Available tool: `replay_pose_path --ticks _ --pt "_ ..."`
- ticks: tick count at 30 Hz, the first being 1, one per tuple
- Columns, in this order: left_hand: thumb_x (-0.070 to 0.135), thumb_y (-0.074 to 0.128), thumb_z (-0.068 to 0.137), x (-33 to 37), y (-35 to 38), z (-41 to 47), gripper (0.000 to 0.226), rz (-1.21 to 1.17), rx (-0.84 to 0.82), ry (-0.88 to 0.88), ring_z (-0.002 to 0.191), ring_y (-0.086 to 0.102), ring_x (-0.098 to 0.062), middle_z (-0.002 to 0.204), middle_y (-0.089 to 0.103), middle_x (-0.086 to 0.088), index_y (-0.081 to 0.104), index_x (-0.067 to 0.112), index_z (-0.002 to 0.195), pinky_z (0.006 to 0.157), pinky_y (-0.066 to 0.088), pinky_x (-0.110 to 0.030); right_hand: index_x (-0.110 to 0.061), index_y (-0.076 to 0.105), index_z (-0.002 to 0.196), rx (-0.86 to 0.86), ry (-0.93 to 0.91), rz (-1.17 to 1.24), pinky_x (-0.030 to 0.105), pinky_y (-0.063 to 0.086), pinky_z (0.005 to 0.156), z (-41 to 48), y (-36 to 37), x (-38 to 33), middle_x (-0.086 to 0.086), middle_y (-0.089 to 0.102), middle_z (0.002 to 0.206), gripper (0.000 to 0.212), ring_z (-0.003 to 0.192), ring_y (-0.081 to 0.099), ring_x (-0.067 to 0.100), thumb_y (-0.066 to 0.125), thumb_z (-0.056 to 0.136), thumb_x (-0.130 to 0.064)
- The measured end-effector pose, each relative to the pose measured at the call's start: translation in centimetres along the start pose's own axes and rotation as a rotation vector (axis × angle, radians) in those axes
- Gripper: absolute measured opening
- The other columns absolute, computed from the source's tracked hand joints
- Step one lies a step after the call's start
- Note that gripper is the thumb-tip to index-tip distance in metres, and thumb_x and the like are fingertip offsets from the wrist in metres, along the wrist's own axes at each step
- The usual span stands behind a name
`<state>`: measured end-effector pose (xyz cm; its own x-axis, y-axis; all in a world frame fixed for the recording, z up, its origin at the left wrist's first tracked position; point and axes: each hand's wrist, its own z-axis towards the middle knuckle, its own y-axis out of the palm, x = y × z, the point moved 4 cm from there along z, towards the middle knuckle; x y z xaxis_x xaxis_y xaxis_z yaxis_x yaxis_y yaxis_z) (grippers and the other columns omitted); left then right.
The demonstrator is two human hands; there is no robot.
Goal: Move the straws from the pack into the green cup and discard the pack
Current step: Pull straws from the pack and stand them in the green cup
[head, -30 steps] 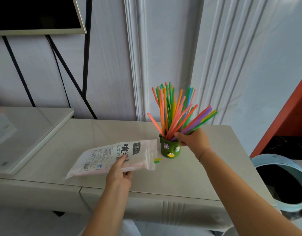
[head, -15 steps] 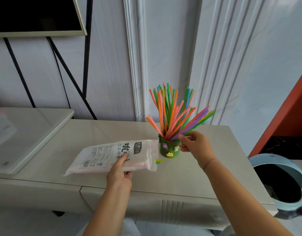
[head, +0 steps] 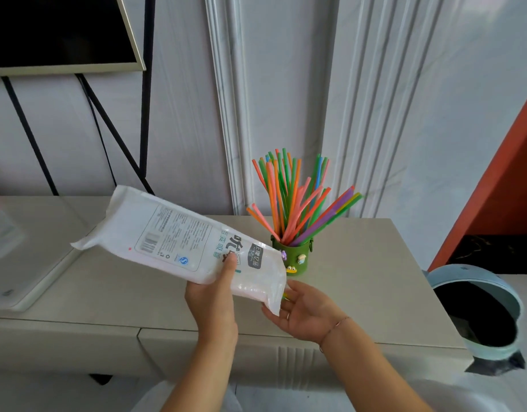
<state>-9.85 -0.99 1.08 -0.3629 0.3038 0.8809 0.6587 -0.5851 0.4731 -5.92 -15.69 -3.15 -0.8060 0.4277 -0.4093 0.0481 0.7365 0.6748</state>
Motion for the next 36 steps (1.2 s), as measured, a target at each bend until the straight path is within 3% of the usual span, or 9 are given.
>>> replay_pose_path --ticks 8,14,18,22,26,29,33,36 --pt "0.027 0.083 0.067 0.1 0.9 -0.7 0.042 0.080 -0.146 0.093 0.102 0.067 -0.004 0.109 0.072 0.014 0.070 0.031 0.106 0.077 0.053 -0.014 -0.005 0.066 0.093 0.013 0.006 -0.028 0.030 0.057 0.057 -0.4 0.0 0.4 0.011 0.069 0.082 0.014 0.066 0.065 0.024 0.054 0.088 -0.011" --pt "0.032 0.079 0.074 0.9 0.7 -0.1 0.029 0.078 -0.082 0.104 0.097 0.068 -0.001 0.104 0.073 0.018 0.070 0.029 0.102 0.074 0.054 -0.013 -0.008 0.066 0.086 0.074 -0.019 -0.233 0.020 0.047 0.044 -0.9 -0.9 0.1 0.010 0.067 0.071 0.014 0.052 0.058 0.016 0.057 0.089 -0.019" --pt "0.035 0.074 0.080 0.7 -0.5 1.1 0.023 0.036 0.035 -0.021 0.094 0.069 -0.003 0.105 0.073 0.015 0.067 0.034 0.102 0.077 0.055 -0.020 0.002 0.064 0.084 0.042 -0.158 -0.126 0.015 0.048 0.042 -0.9 -0.7 -0.9 0.012 0.066 0.068 0.008 0.045 0.055 0.009 0.057 0.088 -0.001" --pt "0.034 0.069 0.085 -0.5 -1.8 1.8 0.021 -0.067 0.113 -0.267 0.086 0.070 -0.007 0.096 0.072 0.010 0.064 0.029 0.104 0.073 0.054 -0.029 0.004 0.062 0.081 0.058 -0.339 -0.084 0.018 0.053 0.046 -1.4 -0.7 -3.1 0.010 0.062 0.061 0.008 0.047 0.059 0.012 0.057 0.087 0.005" --pt "0.032 0.065 0.088 -1.5 -2.4 1.6 0.019 -0.171 0.165 -0.405 0.089 0.068 -0.011 0.101 0.070 0.004 0.061 0.022 0.103 0.079 0.055 -0.033 -0.010 0.070 0.086 0.139 -0.382 -0.447 0.024 0.050 0.055 -2.4 -0.6 -3.6 0.006 0.064 0.081 0.008 0.066 0.060 0.015 0.064 0.085 -0.015" --pt "0.030 0.065 0.089 -2.0 -2.3 1.6 0.019 -0.213 0.193 -0.438 0.091 0.068 -0.012 0.101 0.070 0.002 0.060 0.019 0.104 0.074 0.055 -0.031 -0.019 0.072 0.094 0.181 -0.419 -0.719 0.025 0.045 0.067 -2.8 -0.3 -3.2 0.001 0.064 0.094 0.018 0.080 0.056 0.014 0.057 0.089 -0.027" --pt "0.029 0.065 0.089 -2.4 -2.2 1.5 0.014 -0.245 0.208 -0.478 0.093 0.068 -0.013 0.101 0.070 0.000 0.060 0.018 0.098 0.079 0.055 -0.033 -0.016 0.067 0.106 0.187 -0.426 -0.777 0.024 0.049 0.063 -3.0 0.0 -2.9 0.002 0.065 0.095 0.025 0.079 0.058 0.015 0.053 0.092 -0.030" --pt "0.029 0.065 0.089 -2.6 -2.2 1.5 0.014 -0.258 0.220 -0.492 0.089 0.068 -0.011 0.099 0.070 0.001 0.060 0.018 0.095 0.072 0.055 -0.030 -0.007 0.064 0.102 0.151 -0.438 -0.747 0.023 0.051 0.053 -2.9 0.2 -2.8 0.010 0.067 0.089 0.020 0.063 0.061 0.015 0.059 0.091 -0.022"
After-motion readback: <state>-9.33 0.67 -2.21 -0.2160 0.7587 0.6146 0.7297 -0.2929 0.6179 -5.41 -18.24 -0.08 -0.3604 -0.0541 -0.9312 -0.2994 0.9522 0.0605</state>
